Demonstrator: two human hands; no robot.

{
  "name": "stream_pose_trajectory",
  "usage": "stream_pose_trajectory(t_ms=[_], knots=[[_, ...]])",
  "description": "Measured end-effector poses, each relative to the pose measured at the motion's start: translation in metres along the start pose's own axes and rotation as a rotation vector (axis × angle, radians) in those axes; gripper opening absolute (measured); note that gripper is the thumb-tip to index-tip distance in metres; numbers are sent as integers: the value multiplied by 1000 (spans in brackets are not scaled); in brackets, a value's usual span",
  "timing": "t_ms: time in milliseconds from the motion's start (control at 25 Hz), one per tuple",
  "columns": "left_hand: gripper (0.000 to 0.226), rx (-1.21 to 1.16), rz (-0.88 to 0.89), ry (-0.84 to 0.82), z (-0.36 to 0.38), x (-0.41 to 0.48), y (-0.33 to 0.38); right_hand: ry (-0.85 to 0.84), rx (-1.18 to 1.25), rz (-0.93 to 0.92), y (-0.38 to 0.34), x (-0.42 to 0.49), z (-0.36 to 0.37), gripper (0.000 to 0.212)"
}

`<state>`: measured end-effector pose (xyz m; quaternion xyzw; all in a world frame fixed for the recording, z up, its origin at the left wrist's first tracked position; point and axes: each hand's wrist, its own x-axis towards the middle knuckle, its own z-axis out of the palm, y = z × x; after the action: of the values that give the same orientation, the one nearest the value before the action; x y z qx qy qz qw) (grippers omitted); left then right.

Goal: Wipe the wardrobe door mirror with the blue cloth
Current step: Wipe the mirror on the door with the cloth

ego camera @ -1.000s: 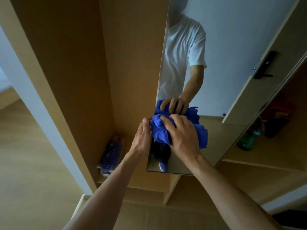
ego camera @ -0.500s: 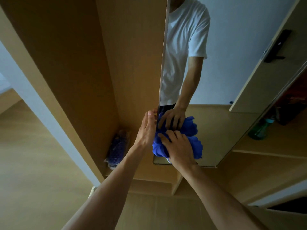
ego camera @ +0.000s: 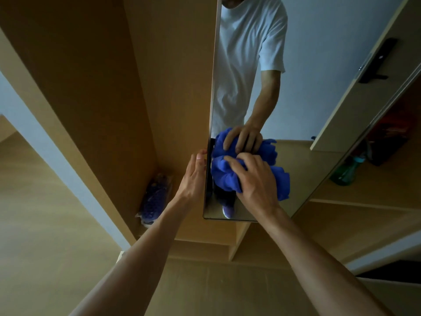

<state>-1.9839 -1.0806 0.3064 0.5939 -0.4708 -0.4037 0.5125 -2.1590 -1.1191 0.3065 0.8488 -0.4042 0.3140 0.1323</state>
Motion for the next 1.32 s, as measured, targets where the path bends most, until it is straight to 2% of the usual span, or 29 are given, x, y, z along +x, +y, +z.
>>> stream_pose_trajectory(t_ms=[120,200,320,400,520,640,760,840,920,1040,1160,1320], knots=[[41,52,-14,20,3,-3,-12,95,-3,13,18,14,-32,41],[34,81,-26,44,8,-5,-19,114,-22,8,28,18,-42,42],[23,83,-31,58,15,-6,-30,137,-74,-27,31,11,-39,40],[27,91,-37,61,17,-5,-36,122,-92,-50,32,2,-27,41],[44,78,-45,73,20,-2,-42,36,-109,-67,35,-17,-5,48],[53,89,-43,100,23,-3,-43,-125,-140,-74,36,-39,19,61],[66,113,-53,115,28,-4,-41,-264,-151,-70,39,-56,35,59],[67,117,-70,115,29,-4,-41,-290,-132,-78,42,-59,38,58],[67,101,-77,115,30,-5,-40,-248,-98,-70,47,-55,31,58],[79,112,-88,138,37,-12,-41,-126,-51,-31,58,-43,10,61],[85,151,-92,173,47,-14,-43,12,-39,-9,76,-28,-21,46],[87,205,-102,223,63,-10,-47,106,-47,4,97,-12,-47,47]])
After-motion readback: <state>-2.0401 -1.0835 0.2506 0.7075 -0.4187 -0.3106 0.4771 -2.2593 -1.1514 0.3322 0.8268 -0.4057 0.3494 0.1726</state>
